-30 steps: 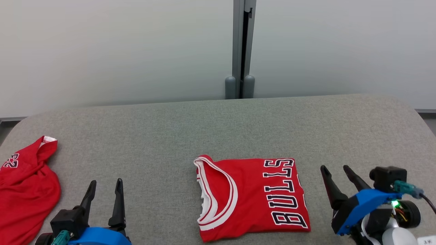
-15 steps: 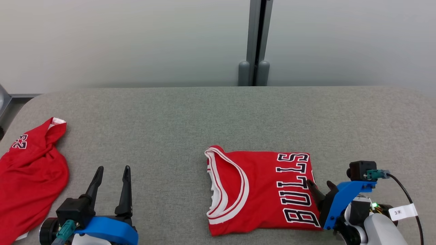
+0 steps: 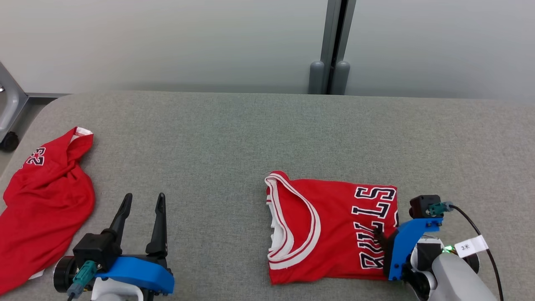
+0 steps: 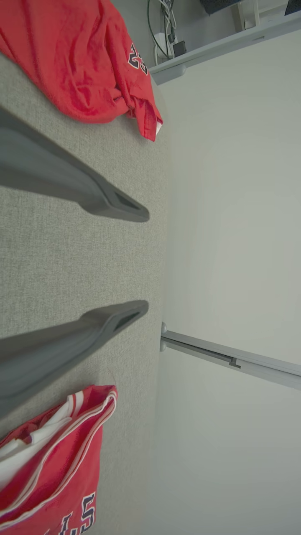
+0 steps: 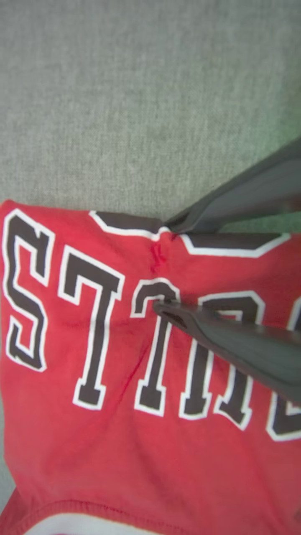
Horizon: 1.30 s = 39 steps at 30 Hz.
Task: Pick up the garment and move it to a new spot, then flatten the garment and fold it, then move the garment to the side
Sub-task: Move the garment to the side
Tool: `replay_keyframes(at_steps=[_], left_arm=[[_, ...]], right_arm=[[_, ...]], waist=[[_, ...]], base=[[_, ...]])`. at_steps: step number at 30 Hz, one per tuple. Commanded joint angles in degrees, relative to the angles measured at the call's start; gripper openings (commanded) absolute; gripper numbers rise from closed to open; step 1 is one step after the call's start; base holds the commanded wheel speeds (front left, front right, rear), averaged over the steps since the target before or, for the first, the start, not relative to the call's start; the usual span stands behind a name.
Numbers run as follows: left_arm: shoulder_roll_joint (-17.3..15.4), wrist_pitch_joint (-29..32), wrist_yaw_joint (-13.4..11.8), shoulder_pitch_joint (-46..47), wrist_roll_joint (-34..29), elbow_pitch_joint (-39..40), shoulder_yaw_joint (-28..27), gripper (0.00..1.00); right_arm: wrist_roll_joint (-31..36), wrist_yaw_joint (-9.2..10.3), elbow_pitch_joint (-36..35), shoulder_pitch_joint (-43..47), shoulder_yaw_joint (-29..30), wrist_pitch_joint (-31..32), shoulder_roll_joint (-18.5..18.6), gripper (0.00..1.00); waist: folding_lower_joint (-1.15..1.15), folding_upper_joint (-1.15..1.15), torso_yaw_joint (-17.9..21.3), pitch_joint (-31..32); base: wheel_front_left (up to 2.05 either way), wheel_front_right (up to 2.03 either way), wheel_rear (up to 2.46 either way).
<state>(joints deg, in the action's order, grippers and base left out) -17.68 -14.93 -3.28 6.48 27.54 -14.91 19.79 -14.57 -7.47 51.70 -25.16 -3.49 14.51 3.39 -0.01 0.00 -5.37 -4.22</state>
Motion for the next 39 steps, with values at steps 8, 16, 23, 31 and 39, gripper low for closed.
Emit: replay_keyframes(at_steps=[8, 16, 23, 31, 39], left_arm=[[0.5, -0.3, 0.7, 1.4, -0.6, -0.1, -0.6, 1.00], [0.6, -0.3, 1.9, 3.5, -1.9, 3.2, -2.2, 1.00], [0.9, -0.3, 3.4, 8.4, -4.0, 6.9, -2.6, 1.00], [0.1, -0.2, 4.0, 16.2, -6.5, 12.0, -2.6, 1.00], [-2.1, 2.1, 3.6, 20.2, -7.8, 16.6, -3.0, 1.00]], right_arm=[[6.2, -0.01, 0.8, -1.1, -3.6, 0.4, 1.0, 0.00], [6.1, 0.00, -7.6, -12.5, -20.4, -1.2, 9.6, 0.00], [3.2, -0.01, -11.6, -27.0, -28.3, -3.9, 20.1, 0.00], [4.2, -0.01, -11.1, -38.6, -22.6, -6.9, 30.8, 0.00], [8.3, 0.00, -9.6, -39.5, -12.3, -9.9, 35.3, 0.00]], waist=[[0.01, 0.00, 0.9, -1.1], [0.01, 0.00, 4.2, -6.2], [0.01, 0.00, 7.5, -14.0], [0.01, 0.00, 10.5, -25.5], [0.01, 0.00, 12.7, -32.6]], base=[[0.00, 0.00, 0.00], [0.00, 0.00, 0.00], [0.00, 0.00, 0.00], [0.00, 0.00, 0.00], [0.00, 0.00, 0.00]])
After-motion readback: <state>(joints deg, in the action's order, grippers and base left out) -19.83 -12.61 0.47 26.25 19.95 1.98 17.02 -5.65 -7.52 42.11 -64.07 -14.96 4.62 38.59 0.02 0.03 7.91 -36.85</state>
